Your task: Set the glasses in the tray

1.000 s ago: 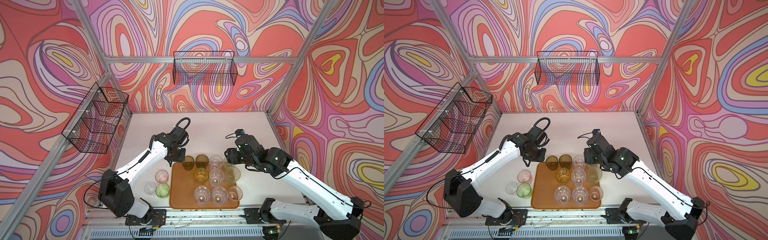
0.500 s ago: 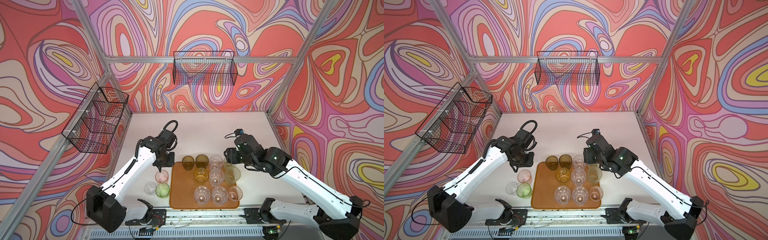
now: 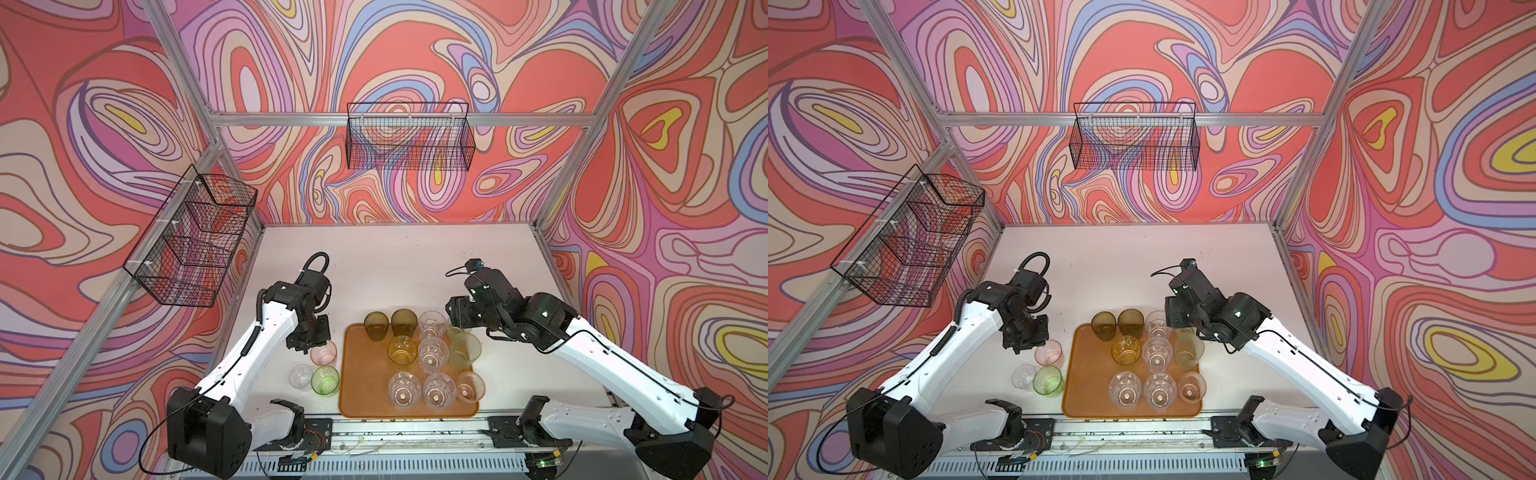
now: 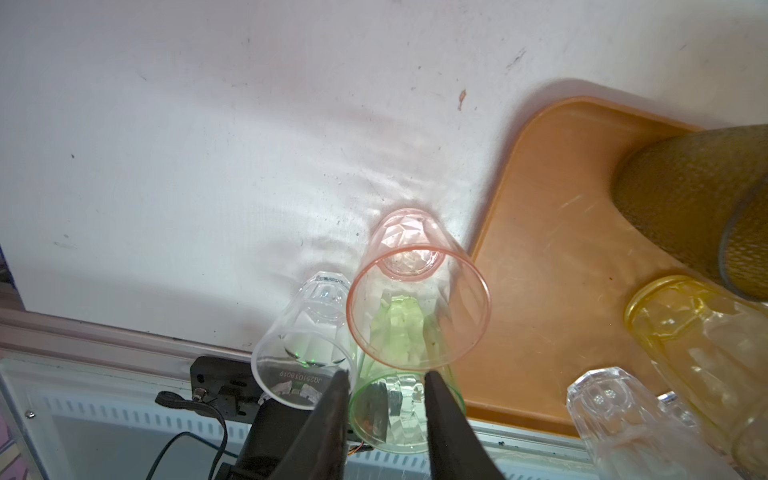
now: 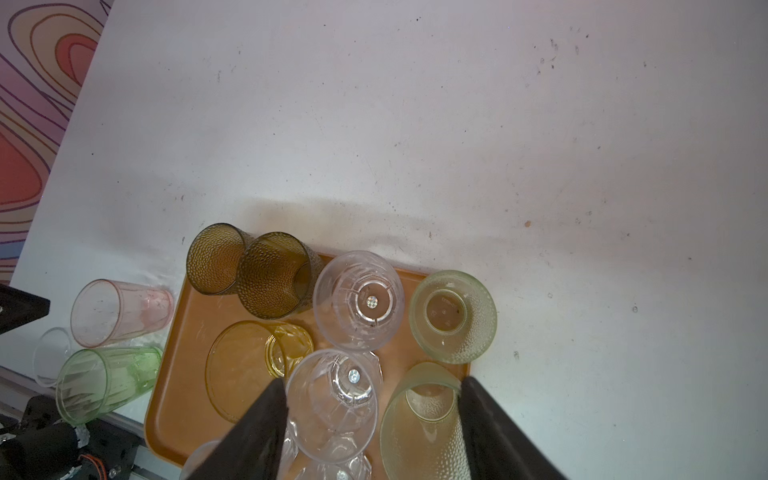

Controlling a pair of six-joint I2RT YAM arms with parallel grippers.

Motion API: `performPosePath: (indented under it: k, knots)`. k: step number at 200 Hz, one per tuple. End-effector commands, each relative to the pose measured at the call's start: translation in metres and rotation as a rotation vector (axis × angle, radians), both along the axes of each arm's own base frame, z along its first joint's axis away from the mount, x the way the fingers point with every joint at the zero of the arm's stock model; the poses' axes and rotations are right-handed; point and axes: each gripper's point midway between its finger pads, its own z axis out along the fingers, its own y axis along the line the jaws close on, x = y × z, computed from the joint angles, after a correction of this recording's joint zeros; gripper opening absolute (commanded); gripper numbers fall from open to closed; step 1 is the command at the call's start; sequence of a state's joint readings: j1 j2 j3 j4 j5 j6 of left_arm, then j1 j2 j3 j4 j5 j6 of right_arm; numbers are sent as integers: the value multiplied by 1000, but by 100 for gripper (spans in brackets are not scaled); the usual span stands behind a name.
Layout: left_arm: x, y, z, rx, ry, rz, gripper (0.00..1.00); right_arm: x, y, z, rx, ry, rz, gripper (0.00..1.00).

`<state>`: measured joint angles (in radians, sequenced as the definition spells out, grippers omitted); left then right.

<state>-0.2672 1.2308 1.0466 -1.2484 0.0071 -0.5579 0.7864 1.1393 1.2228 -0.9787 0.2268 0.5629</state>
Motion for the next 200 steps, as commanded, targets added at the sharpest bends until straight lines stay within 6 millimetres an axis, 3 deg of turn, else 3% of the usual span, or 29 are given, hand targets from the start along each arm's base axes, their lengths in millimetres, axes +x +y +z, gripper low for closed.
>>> performPosePath:
  k: [1,200]
  knots:
    - [-13,7,-4,-2,32,43,34,3,3,1,2,-7,7,67]
    - [-12,14,-41,-10,167,84,27,1,-3,-2,-19,-7,0,67]
